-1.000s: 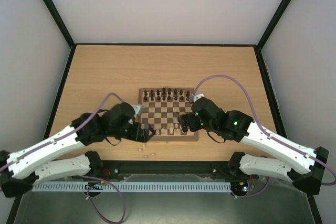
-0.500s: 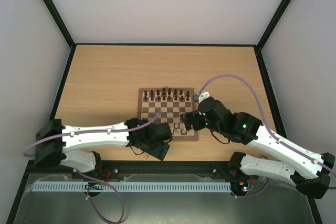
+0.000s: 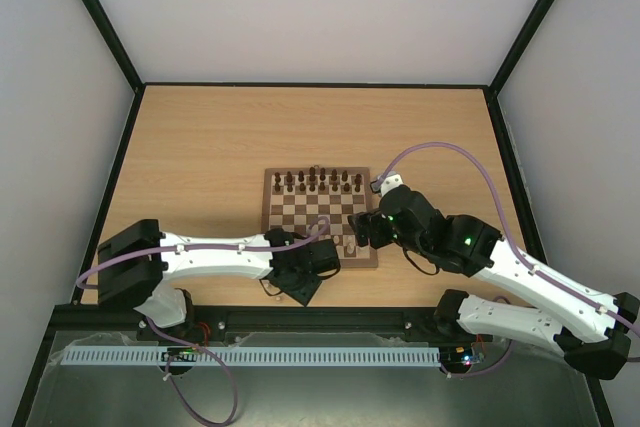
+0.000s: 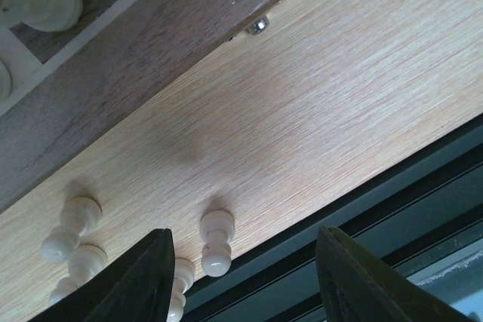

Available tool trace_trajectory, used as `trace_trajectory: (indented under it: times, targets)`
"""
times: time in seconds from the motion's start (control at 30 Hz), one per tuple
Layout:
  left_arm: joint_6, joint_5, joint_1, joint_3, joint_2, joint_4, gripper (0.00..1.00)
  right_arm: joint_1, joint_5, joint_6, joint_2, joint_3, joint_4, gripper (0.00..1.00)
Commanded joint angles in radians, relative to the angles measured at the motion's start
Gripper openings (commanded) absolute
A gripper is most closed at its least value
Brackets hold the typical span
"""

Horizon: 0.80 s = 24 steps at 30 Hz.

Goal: Set up the chess pieces on the board
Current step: Pick up the chess piece at the center of the board.

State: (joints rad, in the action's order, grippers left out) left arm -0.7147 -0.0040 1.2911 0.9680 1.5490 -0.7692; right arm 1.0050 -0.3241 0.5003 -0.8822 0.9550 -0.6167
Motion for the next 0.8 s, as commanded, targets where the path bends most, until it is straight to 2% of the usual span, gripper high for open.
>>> trace_trajectory:
  times: [0.0,0.4,0.6,0.77]
  targets:
    - [0.016,0.009,0.003,-0.009,0.014,-0.002,0.52,-0.005,-0.02,-0.008,0.014,-0.001,-0.03,0.86]
    - [-0.019,0.01,0.004,-0.086,-0.003,0.023,0.47,-0.005,-0.011,-0.012,0.014,-0.014,-0.019,0.85]
    - [-0.022,0.012,0.004,-0.092,-0.001,0.033,0.34,-0.004,-0.006,-0.014,0.012,-0.015,-0.018,0.83]
    - [-0.023,0.018,0.004,-0.097,-0.001,0.033,0.29,-0.004,-0.01,-0.014,0.014,-0.019,-0.016,0.83]
